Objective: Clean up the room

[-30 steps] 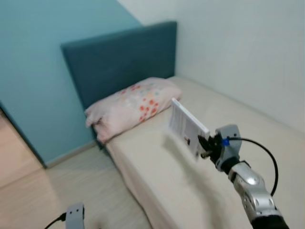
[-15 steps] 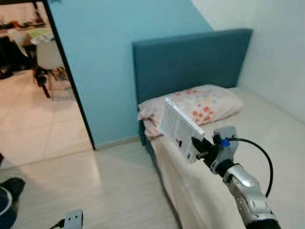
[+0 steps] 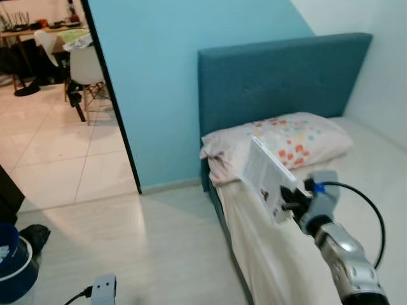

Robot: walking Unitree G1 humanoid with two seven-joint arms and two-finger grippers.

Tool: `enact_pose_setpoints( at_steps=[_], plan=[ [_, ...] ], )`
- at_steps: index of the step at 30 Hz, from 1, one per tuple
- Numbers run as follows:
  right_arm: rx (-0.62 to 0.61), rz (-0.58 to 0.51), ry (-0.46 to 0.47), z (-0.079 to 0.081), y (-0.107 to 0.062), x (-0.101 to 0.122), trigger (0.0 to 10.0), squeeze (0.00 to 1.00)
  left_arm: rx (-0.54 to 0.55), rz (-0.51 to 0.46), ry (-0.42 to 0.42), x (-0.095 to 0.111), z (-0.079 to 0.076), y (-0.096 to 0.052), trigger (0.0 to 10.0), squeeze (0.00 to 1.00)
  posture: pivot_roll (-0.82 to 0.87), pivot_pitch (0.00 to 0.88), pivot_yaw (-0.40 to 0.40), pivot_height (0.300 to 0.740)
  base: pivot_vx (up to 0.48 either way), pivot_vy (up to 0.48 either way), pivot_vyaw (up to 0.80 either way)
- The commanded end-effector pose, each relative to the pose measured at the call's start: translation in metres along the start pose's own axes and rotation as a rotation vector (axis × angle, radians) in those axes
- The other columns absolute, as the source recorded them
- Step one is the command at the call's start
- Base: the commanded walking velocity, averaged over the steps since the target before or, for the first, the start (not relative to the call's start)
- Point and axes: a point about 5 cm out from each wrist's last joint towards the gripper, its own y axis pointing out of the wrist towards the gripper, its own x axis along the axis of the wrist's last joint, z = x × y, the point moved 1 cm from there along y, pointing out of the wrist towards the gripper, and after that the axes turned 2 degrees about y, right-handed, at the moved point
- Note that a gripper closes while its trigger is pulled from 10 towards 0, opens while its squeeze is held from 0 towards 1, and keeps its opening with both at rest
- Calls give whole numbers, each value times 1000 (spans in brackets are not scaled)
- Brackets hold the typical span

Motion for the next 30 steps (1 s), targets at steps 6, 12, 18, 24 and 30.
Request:
enact_pose_setpoints(
  at_steps=[6,12,18,24,30],
  plan=[
    [-10,-44,9,8,10,13,10000,0,11,-5,3,2,6,-1,10000,0,-71,0,29,740,480,0,258],
    [-86,-44,35,-3,9,13,10000,0,5,-6,7,2,5,-1,10000,0,-72,0,29,740,480,0,0],
    [-131,-13,103,-10,9,10,10000,0,-19,-10,44,4,-1,0,10000,0,-71,0,28,740,480,0,-372],
    [-174,56,242,-19,7,-2,10000,0,-60,-21,67,7,-9,1,10000,0,-71,0,28,740,206,0,-706],
    [-122,144,252,-16,3,-16,10000,0,-56,-18,63,7,-8,1,10000,0,-71,0,29,740,0,-178,-233]
  ],
)
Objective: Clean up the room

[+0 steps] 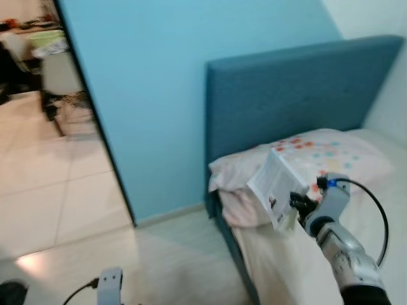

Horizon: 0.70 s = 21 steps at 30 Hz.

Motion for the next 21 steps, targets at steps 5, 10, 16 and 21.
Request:
enact_pose_setpoints(
  at_steps=[5,10,16,21],
  plan=[
    [137,169,45,15,-5,-27,10000,0,43,48,-8,-12,11,-4,10000,0,-76,0,32,740,0,-373,0],
    [191,258,93,21,-10,-40,10000,0,52,47,-6,-12,12,-4,10000,0,-78,0,33,740,0,0,0],
    [155,263,139,22,-6,-44,10000,0,56,47,-3,-12,13,-4,10000,0,-74,0,31,740,0,0,0],
    [129,238,162,21,-1,-38,10000,0,57,47,-8,-13,14,-4,10000,0,-73,0,28,730,0,0,0]
  ],
)
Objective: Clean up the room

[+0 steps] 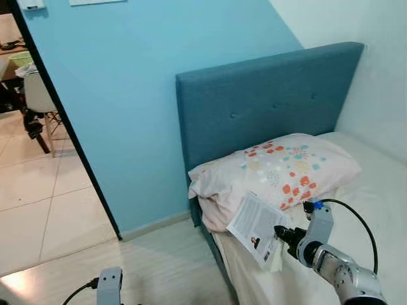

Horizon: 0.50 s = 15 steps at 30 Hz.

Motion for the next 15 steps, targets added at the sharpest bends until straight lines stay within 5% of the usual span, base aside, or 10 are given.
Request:
enact_pose_setpoints(
  at_steps=[1,8,15],
  plan=[
    [32,-49,19,9,4,11,10000,0,12,14,1,-4,4,-1,10000,0,-73,0,30,725,0,0,0],
    [24,-111,99,4,4,23,10000,0,11,16,0,-6,4,-1,10000,0,-65,0,26,705,0,0,0],
    [-33,-181,305,-31,-5,28,10000,0,19,18,10,-7,8,-2,10000,0,-67,0,40,680,0,0,0]
  ],
)
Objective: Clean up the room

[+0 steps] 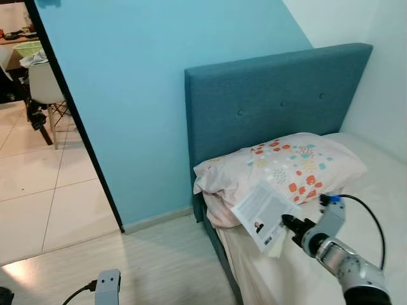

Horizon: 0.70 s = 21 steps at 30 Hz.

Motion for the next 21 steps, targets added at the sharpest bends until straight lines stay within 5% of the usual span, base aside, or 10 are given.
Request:
enact_pose_setpoints(
  at_steps=[1,10,13,15,21],
  plan=[
    [11,-79,83,-5,-1,14,10000,0,15,10,20,-3,7,-2,10000,0,-68,0,42,675,0,0,0],
    [44,-102,175,-15,-6,13,10000,0,46,-2,11,-1,21,-4,10000,0,-63,0,59,650,0,0,0],
    [90,-98,197,-17,-7,15,10000,0,98,-110,-81,26,38,-6,10000,0,-51,0,67,635,0,0,0],
    [90,-98,197,-17,-7,15,10000,0,98,-110,-81,26,38,-6,10000,0,-51,0,67,635,0,0,0],
    [74,-94,190,-23,-7,21,10000,0,105,-315,-202,84,54,-12,10000,0,-34,43,70,615,0,0,0]
  ],
)
